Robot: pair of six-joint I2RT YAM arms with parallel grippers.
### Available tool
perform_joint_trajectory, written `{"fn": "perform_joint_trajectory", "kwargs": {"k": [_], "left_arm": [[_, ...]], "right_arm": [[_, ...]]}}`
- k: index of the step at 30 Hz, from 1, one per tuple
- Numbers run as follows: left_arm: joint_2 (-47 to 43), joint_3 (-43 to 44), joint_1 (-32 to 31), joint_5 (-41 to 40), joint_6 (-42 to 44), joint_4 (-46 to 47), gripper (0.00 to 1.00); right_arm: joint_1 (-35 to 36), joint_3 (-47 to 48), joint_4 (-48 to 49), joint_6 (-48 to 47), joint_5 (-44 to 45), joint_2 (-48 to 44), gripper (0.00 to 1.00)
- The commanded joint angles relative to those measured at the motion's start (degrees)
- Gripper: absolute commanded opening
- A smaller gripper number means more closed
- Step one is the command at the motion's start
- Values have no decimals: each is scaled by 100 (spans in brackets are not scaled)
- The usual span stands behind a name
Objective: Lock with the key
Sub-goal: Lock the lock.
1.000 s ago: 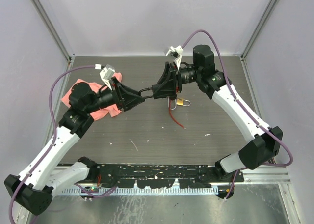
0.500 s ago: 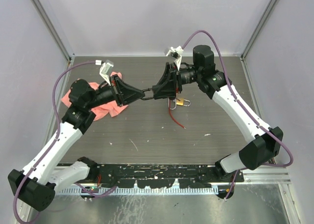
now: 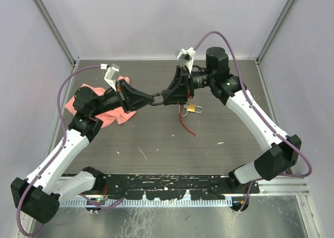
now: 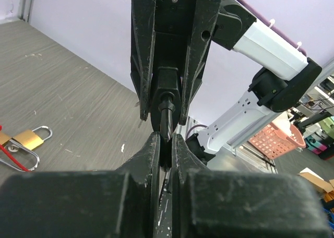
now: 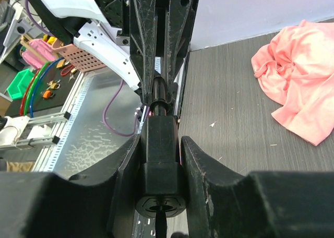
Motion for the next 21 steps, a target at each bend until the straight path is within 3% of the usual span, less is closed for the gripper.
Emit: {"fn": "perform_joint_trajectory", "kwargs": {"k": [1,9,16,21], "left_arm": [[-100,42,-99,-82,397,65,0],[-149,237,-160,-114,836,-431,0],[-3,250,-432,-293,700,-171,0],[61,194,-443,-117,110,400,0]], "right_arm": [[231,361,734,353,-292,-197,1],[282,383,983,620,-296,-116,1],[437,304,1280,844,-290,-28,1],[397,264,1353,841,-232,-26,1]]}}
